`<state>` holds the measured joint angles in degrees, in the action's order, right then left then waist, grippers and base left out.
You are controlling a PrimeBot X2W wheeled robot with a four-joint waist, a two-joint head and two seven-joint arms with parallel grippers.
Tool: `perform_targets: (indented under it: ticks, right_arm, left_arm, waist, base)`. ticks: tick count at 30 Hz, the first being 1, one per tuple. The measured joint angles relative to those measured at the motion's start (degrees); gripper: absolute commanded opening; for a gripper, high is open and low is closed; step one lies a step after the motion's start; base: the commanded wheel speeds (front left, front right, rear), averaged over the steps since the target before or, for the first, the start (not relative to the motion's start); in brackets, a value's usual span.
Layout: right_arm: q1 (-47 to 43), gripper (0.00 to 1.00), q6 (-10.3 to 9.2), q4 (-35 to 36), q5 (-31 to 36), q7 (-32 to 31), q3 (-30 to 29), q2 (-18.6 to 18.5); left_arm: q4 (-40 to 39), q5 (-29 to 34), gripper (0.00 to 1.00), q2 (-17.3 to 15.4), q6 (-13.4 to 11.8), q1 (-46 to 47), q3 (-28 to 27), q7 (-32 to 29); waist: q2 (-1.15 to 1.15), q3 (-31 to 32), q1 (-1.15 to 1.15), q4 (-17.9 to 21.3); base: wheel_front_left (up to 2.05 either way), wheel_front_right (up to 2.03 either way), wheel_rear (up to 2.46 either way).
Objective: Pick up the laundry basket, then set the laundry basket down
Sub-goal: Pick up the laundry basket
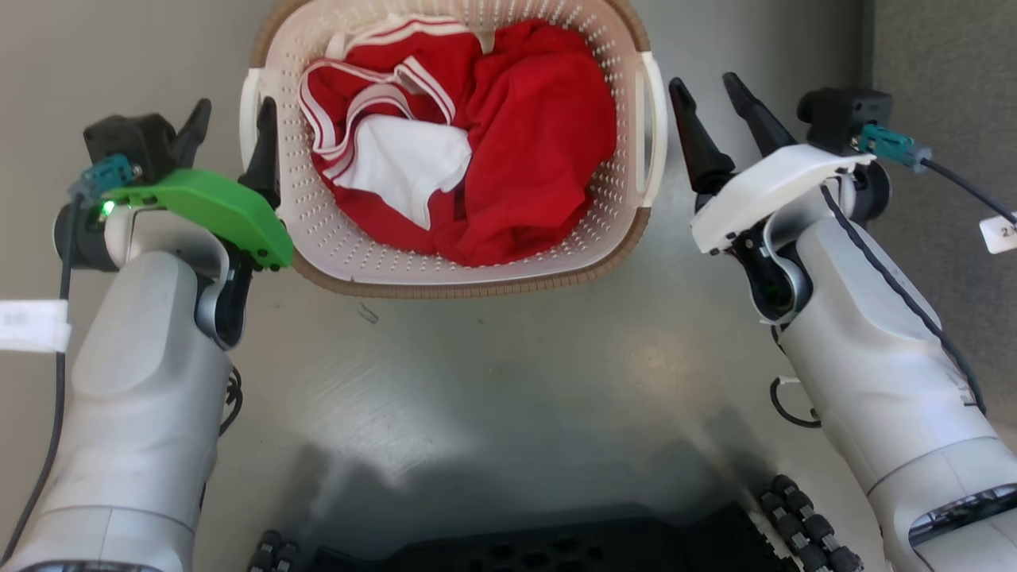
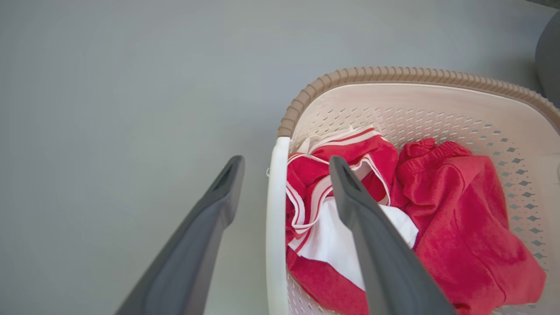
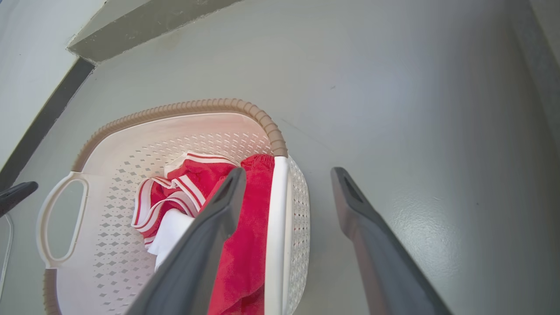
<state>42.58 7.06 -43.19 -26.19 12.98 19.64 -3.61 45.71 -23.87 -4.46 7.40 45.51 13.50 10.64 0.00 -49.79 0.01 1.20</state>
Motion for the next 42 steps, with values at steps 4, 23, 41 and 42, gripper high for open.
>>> perform_targets:
  ticks: [4,23,41,42]
  right_arm:
    - [1.19,1.0,0.0,-0.79,-3.5,-0.43,3.1,-0.04]
    - [7.44,1.0,0.0,-6.75,-9.99,-0.49,8.55,-0.09]
    - [10.44,0.0,-0.02,-10.06,-14.41,-0.05,12.47,0.32]
    - [10.64,0.0,-0.02,-10.45,-14.5,0.09,12.67,0.34]
  left_arm:
    - [2.34,-0.76,1.0,0.07,0.0,2.07,0.74,-0.7]
    - [9.09,-3.18,1.0,0.13,0.0,7.83,6.1,-3.03]
    - [12.04,-7.23,0.0,0.58,0.0,9.81,9.66,-2.33]
    - [12.38,-7.24,0.0,0.68,0.0,9.81,10.0,-1.99]
  waist:
    - [0.0,-1.78,0.0,-0.14]
    - [0.0,-7.85,0.0,-0.51]
    - [0.0,-8.39,-0.01,-0.44]
    - [0.0,-8.24,-0.01,-0.46]
  base:
    - [0.0,0.0,0.0]
    - [0.0,0.0,0.0]
    - [0.0,0.0,0.0]
    - [0.0,0.0,0.0]
